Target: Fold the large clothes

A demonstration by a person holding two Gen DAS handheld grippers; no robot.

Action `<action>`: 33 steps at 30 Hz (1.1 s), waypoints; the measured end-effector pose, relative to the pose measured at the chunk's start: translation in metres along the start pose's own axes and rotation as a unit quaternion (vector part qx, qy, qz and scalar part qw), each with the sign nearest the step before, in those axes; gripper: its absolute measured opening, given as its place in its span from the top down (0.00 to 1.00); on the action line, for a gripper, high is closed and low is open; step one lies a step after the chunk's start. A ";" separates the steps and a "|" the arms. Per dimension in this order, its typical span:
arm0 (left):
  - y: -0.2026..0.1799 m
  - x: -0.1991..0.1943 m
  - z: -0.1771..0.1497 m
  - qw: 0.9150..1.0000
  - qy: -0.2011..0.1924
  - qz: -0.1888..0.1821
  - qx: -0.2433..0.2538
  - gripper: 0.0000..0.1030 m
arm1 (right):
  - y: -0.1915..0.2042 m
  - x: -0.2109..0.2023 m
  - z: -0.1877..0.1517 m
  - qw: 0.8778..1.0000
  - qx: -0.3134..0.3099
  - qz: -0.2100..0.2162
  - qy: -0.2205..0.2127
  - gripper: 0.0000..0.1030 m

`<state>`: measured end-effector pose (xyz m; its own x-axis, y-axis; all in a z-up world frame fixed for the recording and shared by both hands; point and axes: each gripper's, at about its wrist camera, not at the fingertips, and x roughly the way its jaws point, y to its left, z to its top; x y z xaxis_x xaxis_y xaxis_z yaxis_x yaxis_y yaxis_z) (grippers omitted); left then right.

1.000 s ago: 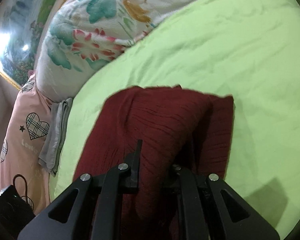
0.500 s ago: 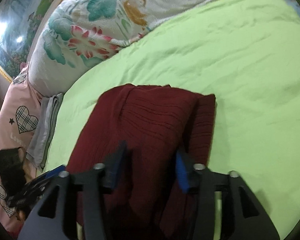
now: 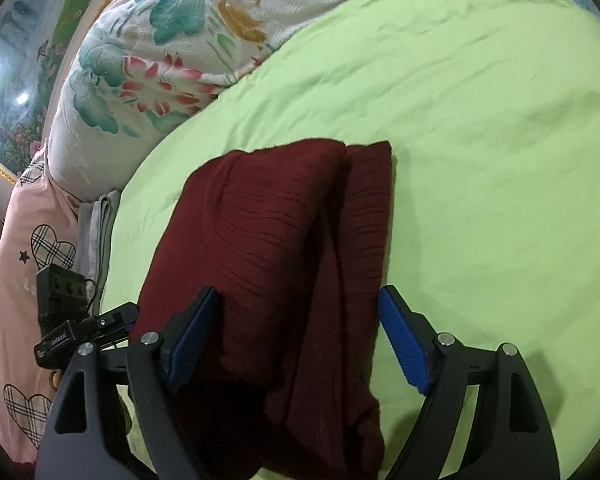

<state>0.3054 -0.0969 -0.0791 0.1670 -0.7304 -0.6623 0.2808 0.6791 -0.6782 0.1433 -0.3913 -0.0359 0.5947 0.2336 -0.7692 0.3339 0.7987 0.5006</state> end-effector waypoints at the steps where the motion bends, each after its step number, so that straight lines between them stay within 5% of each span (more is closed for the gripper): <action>1: 0.001 0.006 0.002 1.000 0.010 -0.005 0.001 0.21 | 0.000 0.002 0.001 1.000 0.001 0.004 0.002 0.21; 8: 0.001 0.055 0.017 0.998 0.059 -0.027 -0.007 0.18 | -0.019 0.023 0.010 0.996 0.042 0.071 0.030 0.20; 10: -0.008 0.063 0.018 0.998 0.058 -0.016 0.004 0.24 | -0.023 0.025 0.011 0.994 0.050 0.090 0.034 0.23; 12: -0.018 0.060 0.016 0.999 0.045 -0.003 0.023 0.31 | -0.018 0.031 0.011 0.994 0.039 0.086 0.048 0.64; 15: -0.031 0.046 0.012 0.999 0.017 0.014 0.044 0.42 | -0.003 0.035 0.006 0.995 0.023 0.082 0.052 0.69; 20: -0.039 0.009 0.000 0.998 -0.023 0.027 0.042 0.47 | 0.041 0.028 0.004 0.994 -0.014 0.107 0.031 0.73; 24: -0.036 -0.056 -0.017 0.992 -0.079 0.075 0.065 0.47 | 0.094 0.048 -0.007 0.988 -0.062 0.136 0.041 0.73; 29: -0.003 -0.130 -0.031 0.985 -0.116 0.111 0.057 0.47 | 0.149 0.088 -0.018 0.974 -0.074 0.205 0.056 0.73; 33: 0.035 -0.154 -0.042 0.985 -0.117 0.121 0.026 0.47 | 0.168 0.116 -0.030 0.970 -0.081 0.215 0.080 0.73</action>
<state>0.2500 0.0427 -0.0141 0.4460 -0.5483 -0.7074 0.2527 0.8353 -0.4882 0.2462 -0.2133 -0.0527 0.5277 0.6367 -0.5623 -0.0466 0.6826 0.7293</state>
